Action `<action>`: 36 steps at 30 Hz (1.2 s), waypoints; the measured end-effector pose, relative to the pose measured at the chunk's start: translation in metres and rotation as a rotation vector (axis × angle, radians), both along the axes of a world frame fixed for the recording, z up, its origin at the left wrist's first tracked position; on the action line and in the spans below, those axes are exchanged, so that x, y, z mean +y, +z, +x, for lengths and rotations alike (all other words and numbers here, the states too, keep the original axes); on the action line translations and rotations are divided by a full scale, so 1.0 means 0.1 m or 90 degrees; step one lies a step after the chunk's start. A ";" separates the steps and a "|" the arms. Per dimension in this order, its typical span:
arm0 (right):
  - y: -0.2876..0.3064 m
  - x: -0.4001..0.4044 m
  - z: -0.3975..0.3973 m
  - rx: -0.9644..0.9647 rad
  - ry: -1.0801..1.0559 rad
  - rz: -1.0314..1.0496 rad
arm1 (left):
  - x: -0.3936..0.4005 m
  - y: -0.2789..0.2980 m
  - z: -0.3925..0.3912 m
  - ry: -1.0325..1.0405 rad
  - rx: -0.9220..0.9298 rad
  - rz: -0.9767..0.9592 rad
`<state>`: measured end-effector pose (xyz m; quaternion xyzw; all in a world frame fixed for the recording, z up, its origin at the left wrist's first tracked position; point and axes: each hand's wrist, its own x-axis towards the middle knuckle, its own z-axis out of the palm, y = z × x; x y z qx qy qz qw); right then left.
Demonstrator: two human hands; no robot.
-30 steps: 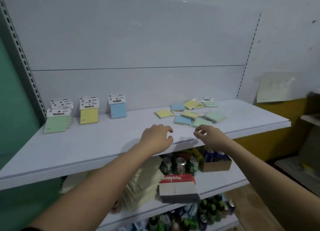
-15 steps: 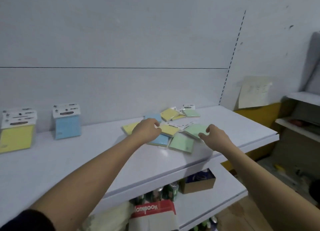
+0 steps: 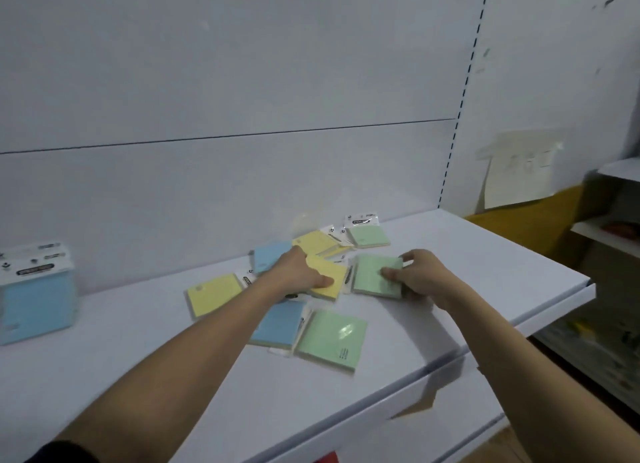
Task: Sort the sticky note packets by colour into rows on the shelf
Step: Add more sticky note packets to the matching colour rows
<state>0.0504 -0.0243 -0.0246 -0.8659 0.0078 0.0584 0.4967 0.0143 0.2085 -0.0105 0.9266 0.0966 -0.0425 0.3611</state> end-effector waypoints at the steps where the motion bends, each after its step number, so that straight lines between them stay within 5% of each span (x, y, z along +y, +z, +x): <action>1: -0.02 -0.03 0.07 0.014 0.021 0.065 | -0.02 0.00 -0.01 0.019 -0.009 -0.024; 6: -0.16 -0.24 0.25 0.107 0.096 0.536 | -0.18 -0.01 -0.04 0.110 -0.061 -0.214; 9: -0.18 -0.37 0.30 0.077 0.135 0.643 | -0.38 -0.02 -0.08 0.200 -0.162 -0.338; 17: -0.25 -0.42 0.18 0.069 0.346 0.516 | -0.76 0.04 -0.60 0.405 -0.276 -0.450; 26: -0.19 -0.39 -0.07 0.054 0.404 0.485 | -0.60 0.17 -1.60 0.527 -0.356 -0.505; 36: 0.35 0.57 -1.03 0.092 0.533 0.440 | -0.09 0.10 -2.95 0.579 -0.407 -0.510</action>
